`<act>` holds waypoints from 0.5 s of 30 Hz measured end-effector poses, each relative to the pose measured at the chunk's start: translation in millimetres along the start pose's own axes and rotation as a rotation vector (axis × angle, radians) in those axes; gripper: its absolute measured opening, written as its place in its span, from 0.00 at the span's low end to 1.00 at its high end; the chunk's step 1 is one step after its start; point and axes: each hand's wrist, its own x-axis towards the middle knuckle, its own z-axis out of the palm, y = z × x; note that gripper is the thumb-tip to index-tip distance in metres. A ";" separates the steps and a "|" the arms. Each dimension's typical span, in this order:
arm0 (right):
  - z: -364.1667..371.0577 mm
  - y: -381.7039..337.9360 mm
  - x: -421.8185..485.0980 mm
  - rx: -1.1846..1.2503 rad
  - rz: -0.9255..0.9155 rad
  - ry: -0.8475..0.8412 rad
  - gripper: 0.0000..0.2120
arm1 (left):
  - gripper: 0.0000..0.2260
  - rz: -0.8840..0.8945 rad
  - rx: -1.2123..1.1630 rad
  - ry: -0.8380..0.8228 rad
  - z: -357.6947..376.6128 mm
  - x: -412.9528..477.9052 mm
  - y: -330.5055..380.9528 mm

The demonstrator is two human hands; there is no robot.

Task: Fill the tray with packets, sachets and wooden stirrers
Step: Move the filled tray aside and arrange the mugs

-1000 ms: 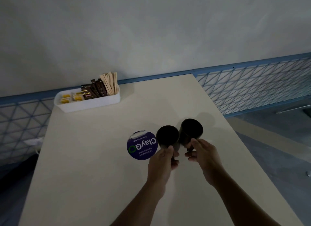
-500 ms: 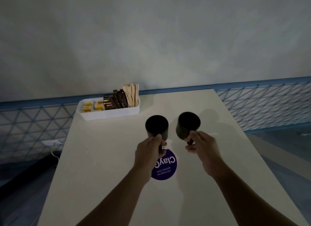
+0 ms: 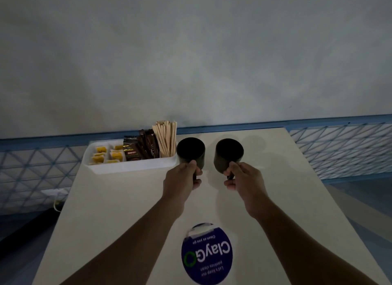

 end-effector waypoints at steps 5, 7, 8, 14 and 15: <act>16.8 -2.5 31.1 -0.019 0.018 0.000 0.14 | 0.13 -0.010 -0.004 0.003 6.6 30.7 4.9; 21.5 -4.3 40.3 -0.016 0.026 0.000 0.14 | 0.12 -0.007 -0.008 0.005 9.7 39.5 5.9; 23.3 -4.5 44.1 -0.018 0.027 0.001 0.14 | 0.12 -0.005 -0.003 0.005 10.8 43.1 6.0; 27.5 -2.8 60.3 -0.048 0.023 -0.005 0.14 | 0.13 -0.011 0.024 0.001 15.2 57.6 2.3; 27.5 -2.6 62.2 -0.051 0.023 -0.004 0.13 | 0.12 -0.017 0.024 0.001 15.8 58.6 1.5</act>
